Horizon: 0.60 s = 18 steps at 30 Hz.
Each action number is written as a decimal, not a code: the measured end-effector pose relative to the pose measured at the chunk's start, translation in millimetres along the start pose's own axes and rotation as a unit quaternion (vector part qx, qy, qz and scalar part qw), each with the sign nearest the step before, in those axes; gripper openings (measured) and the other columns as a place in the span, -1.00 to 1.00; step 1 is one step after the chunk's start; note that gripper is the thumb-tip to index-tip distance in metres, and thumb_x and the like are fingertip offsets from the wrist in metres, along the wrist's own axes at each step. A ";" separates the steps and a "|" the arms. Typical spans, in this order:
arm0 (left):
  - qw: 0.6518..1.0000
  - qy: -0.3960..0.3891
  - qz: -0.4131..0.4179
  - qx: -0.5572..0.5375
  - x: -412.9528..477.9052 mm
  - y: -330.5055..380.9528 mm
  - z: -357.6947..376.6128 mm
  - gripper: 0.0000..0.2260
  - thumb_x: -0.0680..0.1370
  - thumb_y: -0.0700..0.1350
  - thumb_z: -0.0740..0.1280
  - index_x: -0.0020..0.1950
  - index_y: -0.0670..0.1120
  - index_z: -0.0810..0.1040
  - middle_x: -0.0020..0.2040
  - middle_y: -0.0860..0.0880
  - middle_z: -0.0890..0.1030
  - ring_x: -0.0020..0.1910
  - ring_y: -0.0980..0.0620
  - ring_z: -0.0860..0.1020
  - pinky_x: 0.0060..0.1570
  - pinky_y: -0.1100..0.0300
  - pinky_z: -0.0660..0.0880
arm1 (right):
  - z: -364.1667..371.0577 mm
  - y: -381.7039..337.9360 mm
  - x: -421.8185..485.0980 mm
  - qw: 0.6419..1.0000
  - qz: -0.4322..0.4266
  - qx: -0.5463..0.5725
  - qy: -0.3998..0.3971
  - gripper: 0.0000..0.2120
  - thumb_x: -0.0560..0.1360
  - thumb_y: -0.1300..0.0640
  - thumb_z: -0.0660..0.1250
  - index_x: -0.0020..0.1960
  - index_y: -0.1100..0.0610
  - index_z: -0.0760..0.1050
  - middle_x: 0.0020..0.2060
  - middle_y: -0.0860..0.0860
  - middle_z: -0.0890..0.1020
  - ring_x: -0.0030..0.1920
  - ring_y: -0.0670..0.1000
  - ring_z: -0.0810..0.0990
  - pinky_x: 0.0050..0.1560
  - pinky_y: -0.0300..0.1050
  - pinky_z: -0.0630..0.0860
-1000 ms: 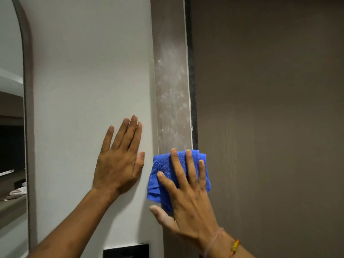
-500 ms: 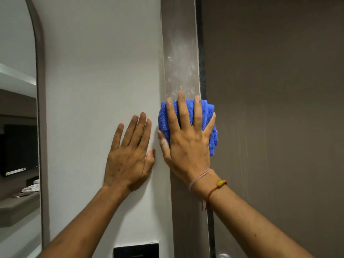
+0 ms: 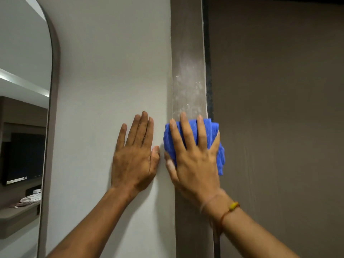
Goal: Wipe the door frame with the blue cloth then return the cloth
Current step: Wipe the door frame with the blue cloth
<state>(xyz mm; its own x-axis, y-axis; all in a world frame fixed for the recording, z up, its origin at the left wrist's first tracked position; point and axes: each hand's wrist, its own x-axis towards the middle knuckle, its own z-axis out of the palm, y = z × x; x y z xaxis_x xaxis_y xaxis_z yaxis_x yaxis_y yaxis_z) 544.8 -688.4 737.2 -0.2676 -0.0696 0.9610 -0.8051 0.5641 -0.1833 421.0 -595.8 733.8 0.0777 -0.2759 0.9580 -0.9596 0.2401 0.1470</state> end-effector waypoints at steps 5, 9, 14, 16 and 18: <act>1.000 0.000 -0.006 -0.002 -0.7 0.6 -0.9 -0.43 0.56 0.05 -0.06 0.52 -0.11 -0.11 0.55 -0.11 -0.03 0.53 -0.04 -0.06 0.49 -0.08 -0.03 | -12.4 4.3 56.2 1.000 0.016 0.019 0.013 -0.32 0.51 -0.17 0.13 0.51 0.02 -0.07 0.54 0.06 0.04 0.51 0.24 -0.05 0.32 0.54 -0.03; 1.000 -0.004 0.002 -0.002 -1.4 -0.3 -1.3 -0.43 0.55 0.05 -0.07 0.51 -0.12 -0.10 0.55 -0.11 -0.04 0.53 -0.03 -0.08 0.50 -0.06 -0.06 | -0.9 -3.3 15.5 0.999 0.032 0.020 0.028 -0.31 0.49 -0.19 0.08 0.51 0.02 -0.07 0.54 0.06 0.06 0.51 0.23 -0.04 0.34 0.50 -0.06; 1.000 -0.010 0.010 -0.007 2.4 -0.6 -3.1 -0.42 0.55 0.07 -0.08 0.52 -0.11 -0.12 0.55 -0.10 -0.07 0.53 -0.03 -0.11 0.50 -0.06 -0.08 | -1.1 1.2 0.1 1.000 -0.002 0.002 -0.006 -0.35 0.49 -0.21 0.03 0.50 0.02 0.00 0.52 0.07 0.13 0.50 0.24 0.04 0.32 0.51 0.06; 1.000 0.000 0.010 -0.017 16.9 -1.4 -5.7 -0.42 0.55 0.05 -0.08 0.51 -0.11 -0.15 0.55 -0.09 -0.11 0.53 0.00 -0.15 0.50 -0.05 -0.10 | -6.8 6.7 18.1 1.000 -0.020 0.005 -0.004 -0.35 0.50 -0.19 0.06 0.50 0.01 -0.02 0.53 0.06 0.09 0.51 0.24 0.00 0.32 0.52 0.04; 0.999 0.020 -0.004 -0.031 39.0 -2.6 -8.9 -0.42 0.54 0.06 -0.10 0.50 -0.12 -0.19 0.54 -0.08 -0.17 0.52 0.02 -0.19 0.50 -0.03 -0.13 | -9.9 9.0 29.8 1.000 -0.019 0.009 -0.004 -0.33 0.50 -0.19 0.09 0.50 0.01 -0.05 0.54 0.05 0.05 0.51 0.23 -0.03 0.33 0.53 0.03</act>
<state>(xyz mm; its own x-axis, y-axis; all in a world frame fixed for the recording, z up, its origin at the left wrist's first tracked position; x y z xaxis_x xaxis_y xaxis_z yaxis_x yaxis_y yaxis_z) 541.1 -685.2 777.0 -0.2399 -0.0423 0.9699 -0.7726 0.6132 -0.1644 417.3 -592.7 766.1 0.1115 -0.2915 0.9500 -0.9607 0.2127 0.1781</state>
